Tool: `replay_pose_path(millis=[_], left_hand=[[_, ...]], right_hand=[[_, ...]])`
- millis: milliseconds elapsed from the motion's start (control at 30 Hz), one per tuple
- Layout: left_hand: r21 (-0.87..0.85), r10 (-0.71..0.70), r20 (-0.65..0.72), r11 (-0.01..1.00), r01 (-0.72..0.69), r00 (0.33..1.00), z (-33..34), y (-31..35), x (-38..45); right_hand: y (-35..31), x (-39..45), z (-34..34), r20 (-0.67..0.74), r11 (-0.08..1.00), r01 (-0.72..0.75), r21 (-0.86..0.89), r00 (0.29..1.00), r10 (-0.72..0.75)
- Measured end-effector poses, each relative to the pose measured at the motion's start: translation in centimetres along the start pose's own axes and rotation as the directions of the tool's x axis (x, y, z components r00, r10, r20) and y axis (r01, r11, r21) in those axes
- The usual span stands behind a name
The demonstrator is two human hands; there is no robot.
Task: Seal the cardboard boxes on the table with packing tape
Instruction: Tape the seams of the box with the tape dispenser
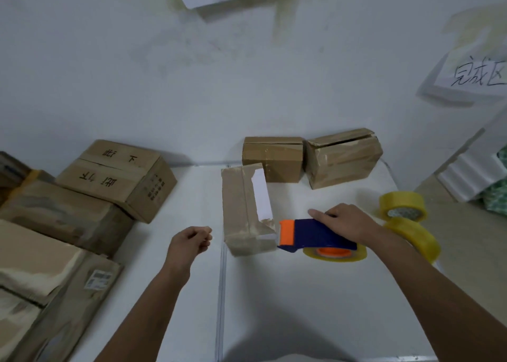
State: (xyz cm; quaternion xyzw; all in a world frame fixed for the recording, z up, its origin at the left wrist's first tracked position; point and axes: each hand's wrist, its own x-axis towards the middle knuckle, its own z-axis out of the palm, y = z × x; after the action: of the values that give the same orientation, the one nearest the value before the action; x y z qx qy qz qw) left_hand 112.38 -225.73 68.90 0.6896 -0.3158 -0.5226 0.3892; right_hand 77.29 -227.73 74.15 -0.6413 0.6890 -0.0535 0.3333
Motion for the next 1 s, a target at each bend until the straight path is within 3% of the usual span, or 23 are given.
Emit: replay_pose_path(millis=[133,467,800,1000], left_hand=[[0.052,0.021,0.008,0.998,-0.021,1.0,0.6,0.4,0.2],[0.112,0.084,-0.194,0.992,-0.063,0.977,2.7,-2.0,-0.7],[0.115,0.053,-0.227,0.993,-0.028,0.972,3.4,-2.4,-0.4],[0.24,0.052,-0.212,0.971,0.0,0.976,4.2,-2.3,-0.8]], right_hand=[[-0.3,0.4,0.0,-0.061,0.996,0.032,-0.077,0.997,-0.036],[1.2,1.4,0.2,-0.015,0.993,0.052,-0.104,0.998,-0.054],[1.1,2.9,0.0,-0.016,0.981,0.123,-0.147,0.992,-0.127],[1.5,3.9,0.2,-0.014,0.979,0.141,-0.148,0.989,-0.145]])
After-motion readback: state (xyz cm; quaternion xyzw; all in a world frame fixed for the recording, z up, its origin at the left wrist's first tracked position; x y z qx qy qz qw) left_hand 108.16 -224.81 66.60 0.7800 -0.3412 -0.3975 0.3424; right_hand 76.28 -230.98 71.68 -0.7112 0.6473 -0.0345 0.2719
